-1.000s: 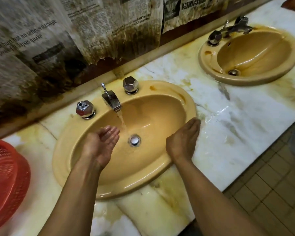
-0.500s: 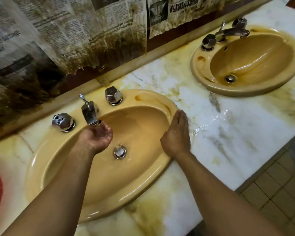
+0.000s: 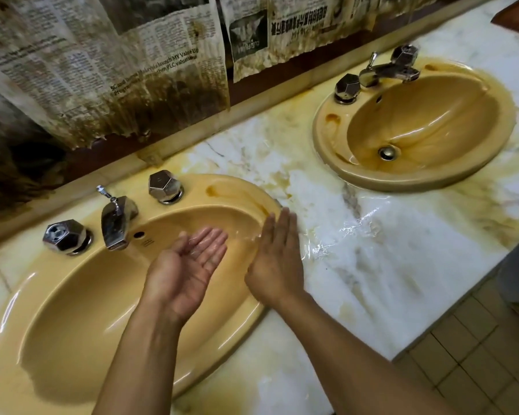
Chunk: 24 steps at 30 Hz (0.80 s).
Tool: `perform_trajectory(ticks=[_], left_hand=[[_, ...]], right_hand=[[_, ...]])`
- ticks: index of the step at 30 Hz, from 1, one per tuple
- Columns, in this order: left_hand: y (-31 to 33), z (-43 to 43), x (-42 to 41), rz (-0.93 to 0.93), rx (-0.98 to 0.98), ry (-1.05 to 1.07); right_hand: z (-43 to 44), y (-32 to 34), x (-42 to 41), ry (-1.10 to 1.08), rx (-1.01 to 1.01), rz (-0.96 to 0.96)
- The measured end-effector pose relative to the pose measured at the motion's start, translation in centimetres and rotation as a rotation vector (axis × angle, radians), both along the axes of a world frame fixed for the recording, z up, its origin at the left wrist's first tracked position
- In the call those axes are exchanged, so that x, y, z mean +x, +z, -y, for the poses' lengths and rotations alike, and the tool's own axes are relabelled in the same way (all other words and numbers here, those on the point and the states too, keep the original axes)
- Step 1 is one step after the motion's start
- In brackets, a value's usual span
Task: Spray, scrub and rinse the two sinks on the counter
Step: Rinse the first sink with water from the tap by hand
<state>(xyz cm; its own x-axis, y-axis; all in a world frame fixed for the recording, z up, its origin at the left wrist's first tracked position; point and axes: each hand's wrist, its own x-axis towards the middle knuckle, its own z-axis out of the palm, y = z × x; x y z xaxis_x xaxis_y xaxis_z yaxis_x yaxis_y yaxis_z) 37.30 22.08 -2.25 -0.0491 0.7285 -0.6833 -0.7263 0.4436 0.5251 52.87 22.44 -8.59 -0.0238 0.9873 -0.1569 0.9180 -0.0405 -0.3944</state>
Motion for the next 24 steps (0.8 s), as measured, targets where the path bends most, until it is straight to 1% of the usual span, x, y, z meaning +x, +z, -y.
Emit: perform_trajectory(ticks=[2, 4, 6, 7, 9, 11, 14, 18, 20, 22, 24], left_hand=[[-0.7, 0.8, -1.3, -0.022, -0.013, 0.099], [-1.5, 1.6, -3.5, -0.015, -0.052, 0.189], [-1.6, 2.2, -5.9, -0.031, -0.094, 0.257], [-1.4, 2.4, -6.9, -0.034, -0.108, 0.29], [-1.1, 2.5, -8.6, -0.033, -0.134, 0.322], [-1.1, 2.3, -9.8, -0.032, -0.153, 0.305], [-0.9, 1.3, -10.5, -0.062, -0.205, 0.262], [-1.5, -0.9, -10.6, -0.014, -0.303, 0.34], [-2.2, -2.1, -9.7, 0.012, -0.32, 0.349], [-2.5, -3.3, -7.7, 0.047, -0.288, 0.298], [-2.1, -4.5, -4.7, 0.09, -0.217, 0.196]], right_hand=[[-3.9, -0.2, 0.2, 0.119, 0.013, 0.102], [-7.1, -0.4, 0.4, 0.23, 0.006, 0.151], [-8.5, -0.8, 0.6, 0.301, 0.021, 0.168], [-8.2, -0.9, 0.7, 0.312, 0.033, 0.138], [-5.9, -1.4, 1.3, 0.287, 0.055, 0.048], [-2.4, -1.9, 2.1, 0.239, 0.08, -0.014], [1.5, -2.6, 2.7, 0.186, 0.134, -0.032], [1.8, -2.7, 2.2, 0.142, 0.141, -0.02], [1.6, -2.4, 2.1, 0.15, 0.113, -0.037], [0.9, -2.0, 2.0, 0.142, 0.073, -0.075], [-1.0, -2.0, 2.0, 0.128, 0.041, -0.082]])
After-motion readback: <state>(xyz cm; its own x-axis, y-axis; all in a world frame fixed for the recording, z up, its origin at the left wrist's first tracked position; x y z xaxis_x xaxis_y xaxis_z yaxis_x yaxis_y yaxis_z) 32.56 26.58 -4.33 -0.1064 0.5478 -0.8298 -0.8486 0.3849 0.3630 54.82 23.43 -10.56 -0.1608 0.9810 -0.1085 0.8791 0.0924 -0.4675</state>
